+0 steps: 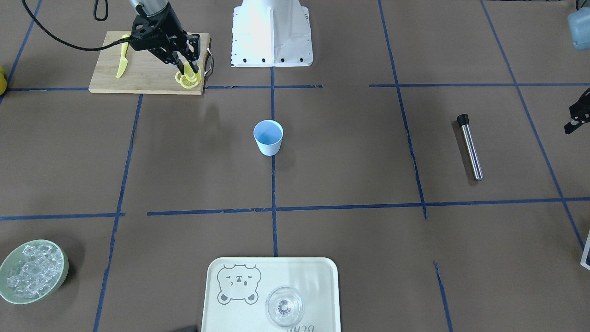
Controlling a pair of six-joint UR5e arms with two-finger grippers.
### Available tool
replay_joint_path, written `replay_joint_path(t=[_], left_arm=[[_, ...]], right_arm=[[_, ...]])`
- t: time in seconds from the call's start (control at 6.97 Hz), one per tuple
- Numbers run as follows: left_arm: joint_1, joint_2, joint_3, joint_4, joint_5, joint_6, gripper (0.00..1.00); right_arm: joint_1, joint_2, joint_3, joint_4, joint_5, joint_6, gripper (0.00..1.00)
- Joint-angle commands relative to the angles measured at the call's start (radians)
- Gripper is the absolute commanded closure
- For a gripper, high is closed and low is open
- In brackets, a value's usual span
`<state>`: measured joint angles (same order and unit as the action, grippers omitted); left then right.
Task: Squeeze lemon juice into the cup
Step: 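Lift the lemon slice and carry it over the blue paper cup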
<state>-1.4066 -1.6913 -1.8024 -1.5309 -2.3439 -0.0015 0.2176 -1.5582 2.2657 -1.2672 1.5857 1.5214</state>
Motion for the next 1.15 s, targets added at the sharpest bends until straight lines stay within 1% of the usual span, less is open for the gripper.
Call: replay_joint_path(t=[0.0, 0.14, 0.29, 0.57, 0.72, 0.86, 1.0], left_arm=[[0.0, -0.002, 0.002, 0.0, 0.0, 0.0, 0.0], [0.001, -0.002, 0.002, 0.0, 0.0, 0.0, 0.0], [0.001, -0.004, 0.005, 0.0, 0.0, 0.0, 0.0], [0.001, -0.005, 0.008, 0.0, -0.005, 0.0, 0.0], [0.0, -0.004, 0.005, 0.0, -0.006, 0.0, 0.0], [0.0, -0.004, 0.005, 0.0, -0.006, 0.0, 0.0], [0.0, -0.004, 0.003, 0.0, -0.005, 0.0, 0.0]], right_arm=[[0.051, 0.236, -0.035, -0.224, 0.016, -0.007, 0.6], [0.077, 0.406, -0.085, -0.362, 0.02, -0.019, 0.6], [0.098, 0.475, -0.128, -0.4, 0.017, -0.023, 0.6], [0.156, 0.538, -0.211, -0.393, 0.016, -0.09, 0.58], [0.184, 0.606, -0.271, -0.396, 0.017, -0.104, 0.58], [0.198, 0.647, -0.325, -0.391, 0.016, -0.116, 0.58], [0.216, 0.709, -0.397, -0.391, 0.017, -0.128, 0.58]])
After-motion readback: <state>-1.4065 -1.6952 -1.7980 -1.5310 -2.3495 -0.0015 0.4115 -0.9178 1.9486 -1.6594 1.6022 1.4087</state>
